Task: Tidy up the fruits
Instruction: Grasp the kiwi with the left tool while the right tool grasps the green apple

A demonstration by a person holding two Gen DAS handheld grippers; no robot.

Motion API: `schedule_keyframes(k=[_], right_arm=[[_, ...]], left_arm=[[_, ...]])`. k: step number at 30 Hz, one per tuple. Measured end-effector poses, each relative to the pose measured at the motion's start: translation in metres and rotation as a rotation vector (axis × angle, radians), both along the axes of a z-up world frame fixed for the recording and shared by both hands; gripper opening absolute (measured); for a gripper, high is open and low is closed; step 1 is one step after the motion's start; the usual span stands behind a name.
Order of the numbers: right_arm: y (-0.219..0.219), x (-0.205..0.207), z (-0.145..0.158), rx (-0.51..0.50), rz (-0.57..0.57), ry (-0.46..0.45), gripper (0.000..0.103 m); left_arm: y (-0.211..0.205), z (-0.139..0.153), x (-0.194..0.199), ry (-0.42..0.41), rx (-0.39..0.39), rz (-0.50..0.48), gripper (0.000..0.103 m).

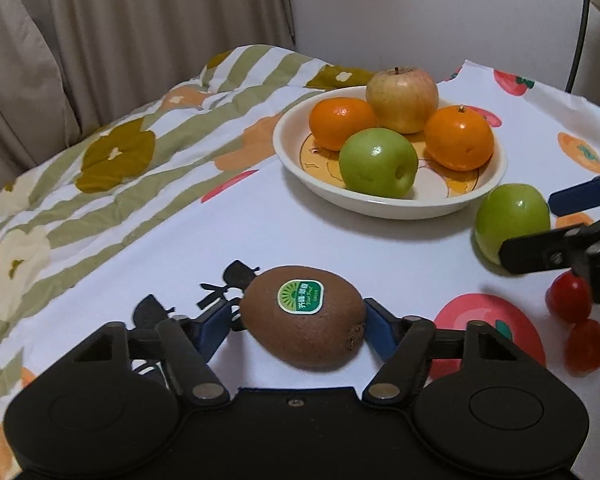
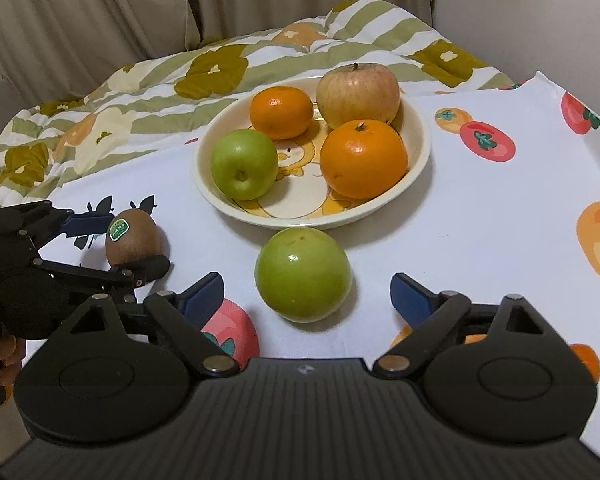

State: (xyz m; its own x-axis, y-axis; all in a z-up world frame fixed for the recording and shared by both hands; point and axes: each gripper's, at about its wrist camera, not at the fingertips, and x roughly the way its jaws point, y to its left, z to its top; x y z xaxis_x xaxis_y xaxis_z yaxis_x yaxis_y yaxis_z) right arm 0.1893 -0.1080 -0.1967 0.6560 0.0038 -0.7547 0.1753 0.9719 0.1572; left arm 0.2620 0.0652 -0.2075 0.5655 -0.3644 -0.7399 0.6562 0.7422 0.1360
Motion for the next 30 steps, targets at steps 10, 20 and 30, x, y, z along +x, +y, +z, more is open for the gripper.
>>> schedule_keyframes(k=[10,20,30], right_arm=[[0.003,0.007,-0.005,-0.009,0.013,0.026,0.089],[0.001,0.01,-0.01,-0.015,-0.001,0.035,0.079],[0.003,0.011,-0.01,-0.034,0.021,0.016,0.076]], left_arm=[[0.0,0.0,-0.004,-0.013,0.001,0.0,0.069],[0.009,0.001,-0.015,-0.002,-0.001,0.054,0.069],[0.01,0.002,-0.031,0.006,-0.008,0.083,0.069]])
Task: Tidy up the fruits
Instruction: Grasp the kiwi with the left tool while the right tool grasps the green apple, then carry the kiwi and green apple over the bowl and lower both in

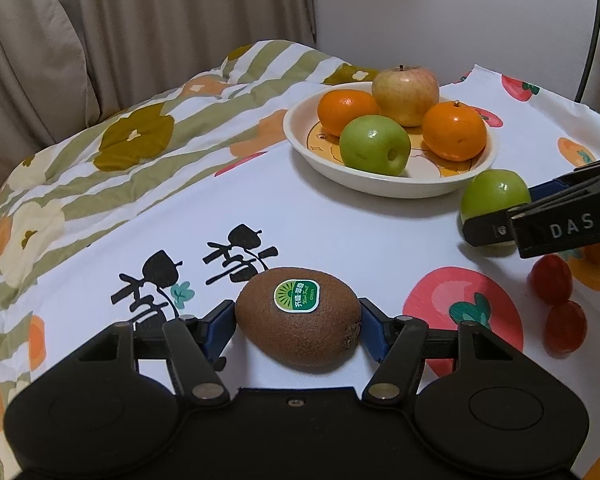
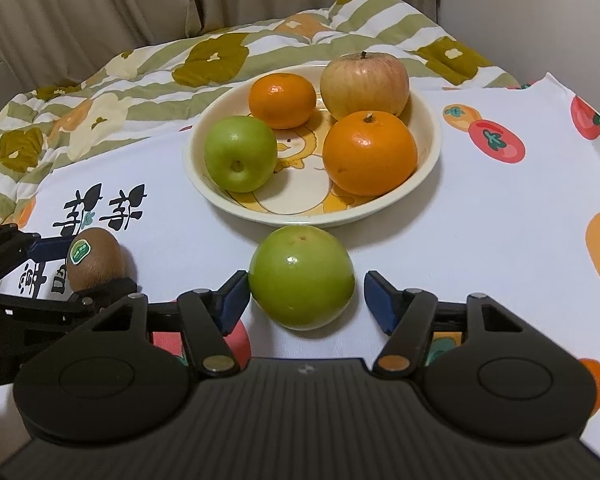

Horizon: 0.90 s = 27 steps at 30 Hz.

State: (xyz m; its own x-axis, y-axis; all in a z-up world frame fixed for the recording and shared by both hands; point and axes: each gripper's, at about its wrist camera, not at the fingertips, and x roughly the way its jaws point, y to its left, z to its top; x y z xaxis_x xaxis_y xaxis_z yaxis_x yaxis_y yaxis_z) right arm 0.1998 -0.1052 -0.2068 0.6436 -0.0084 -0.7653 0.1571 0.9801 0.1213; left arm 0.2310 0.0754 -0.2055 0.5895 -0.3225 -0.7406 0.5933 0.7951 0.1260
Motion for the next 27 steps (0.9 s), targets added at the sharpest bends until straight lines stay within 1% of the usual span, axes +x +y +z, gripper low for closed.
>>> schedule_keyframes(k=[1,5,11,18,27], right_arm=[[0.0,0.0,0.0,0.002,0.007,-0.003,0.071],[0.003,-0.001,0.001,-0.013,0.026,-0.007,0.071],[0.006,-0.01,0.008,-0.003,0.045,-0.016,0.071],[0.011,-0.026,0.033,-0.007,0.058,-0.043,0.071],[-0.002,-0.036,0.071,-0.011,0.088,-0.088,0.071]], left_arm=[[0.0,0.001,-0.001,0.001,-0.002,0.004,0.069],[0.002,0.005,-0.007,-0.002,-0.009,0.018,0.069],[0.006,0.018,-0.016,-0.016,-0.026,0.046,0.069],[0.01,0.04,-0.03,-0.03,-0.051,0.069,0.069],[-0.001,0.078,-0.034,-0.059,-0.089,0.109,0.069]])
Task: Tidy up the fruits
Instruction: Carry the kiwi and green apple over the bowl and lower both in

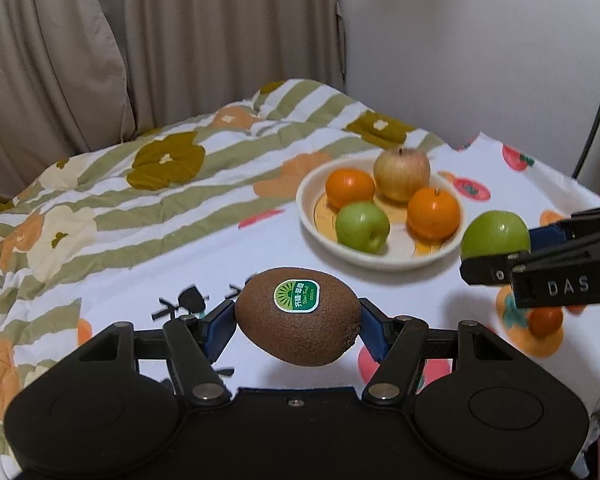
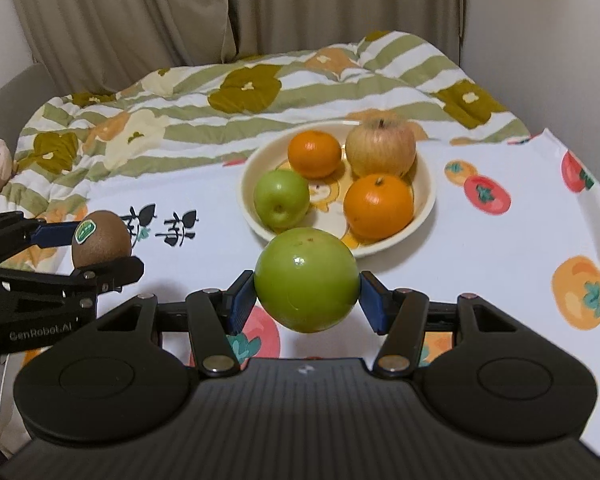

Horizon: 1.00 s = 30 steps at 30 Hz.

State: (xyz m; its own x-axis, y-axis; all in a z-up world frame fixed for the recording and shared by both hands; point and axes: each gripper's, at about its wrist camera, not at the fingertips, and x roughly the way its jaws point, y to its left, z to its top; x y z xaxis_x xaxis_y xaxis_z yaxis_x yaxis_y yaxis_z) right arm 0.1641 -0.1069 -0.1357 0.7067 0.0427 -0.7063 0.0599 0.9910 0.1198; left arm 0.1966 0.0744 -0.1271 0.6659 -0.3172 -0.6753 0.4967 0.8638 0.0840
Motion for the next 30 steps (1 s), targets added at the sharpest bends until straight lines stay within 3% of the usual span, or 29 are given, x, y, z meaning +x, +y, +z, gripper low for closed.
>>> schedule_keyframes(k=[13,30], right_arm=[[-0.055,0.02,0.02,0.011,0.076,-0.021,0.071],[-0.107,0.078,0.003,0.04,0.18,0.01,0.071]], left_arm=[[-0.064,0.029,0.029,-0.039,-0.002,0.045,0.069],[-0.127,-0.002,0.097,0.015,0.031,0.125,0.069]])
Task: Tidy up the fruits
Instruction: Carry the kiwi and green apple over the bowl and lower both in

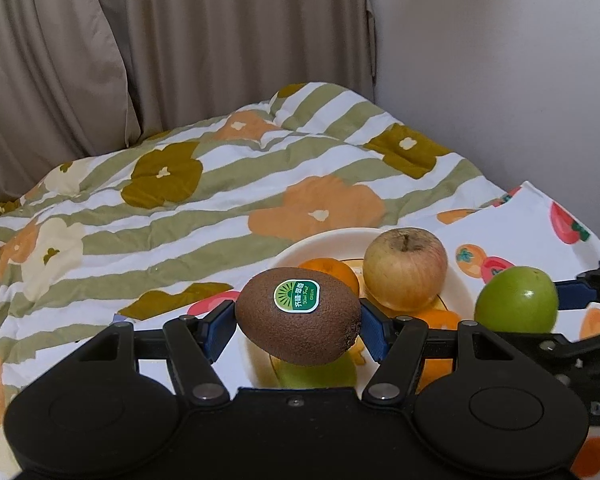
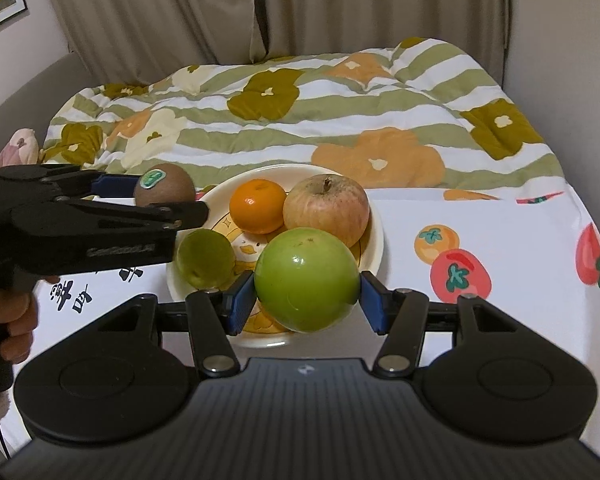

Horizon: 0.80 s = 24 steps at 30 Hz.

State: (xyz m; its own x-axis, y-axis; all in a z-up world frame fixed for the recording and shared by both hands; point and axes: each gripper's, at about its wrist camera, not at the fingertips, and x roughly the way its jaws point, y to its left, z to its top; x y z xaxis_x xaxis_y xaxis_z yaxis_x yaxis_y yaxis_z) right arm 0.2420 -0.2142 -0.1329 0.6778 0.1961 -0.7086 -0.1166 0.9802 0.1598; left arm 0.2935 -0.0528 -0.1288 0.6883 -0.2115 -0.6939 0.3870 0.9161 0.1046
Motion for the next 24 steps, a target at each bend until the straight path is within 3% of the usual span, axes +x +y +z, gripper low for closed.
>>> schedule_keyframes(k=[13,17,24], right_arm=[[-0.017,0.016,-0.011,0.006,0.01,0.022,0.071],[-0.015,0.016,-0.01,0.011,0.007,0.022,0.071],[-0.008,0.016,-0.008,0.005,0.009,0.015,0.071]], left_arm=[[-0.01,-0.025,0.029,0.057,0.022,0.046,0.071],[-0.008,-0.017,0.02,0.007,0.029,0.026,0.092],[0.011,-0.009,0.006,0.012,0.019,0.025,0.093]])
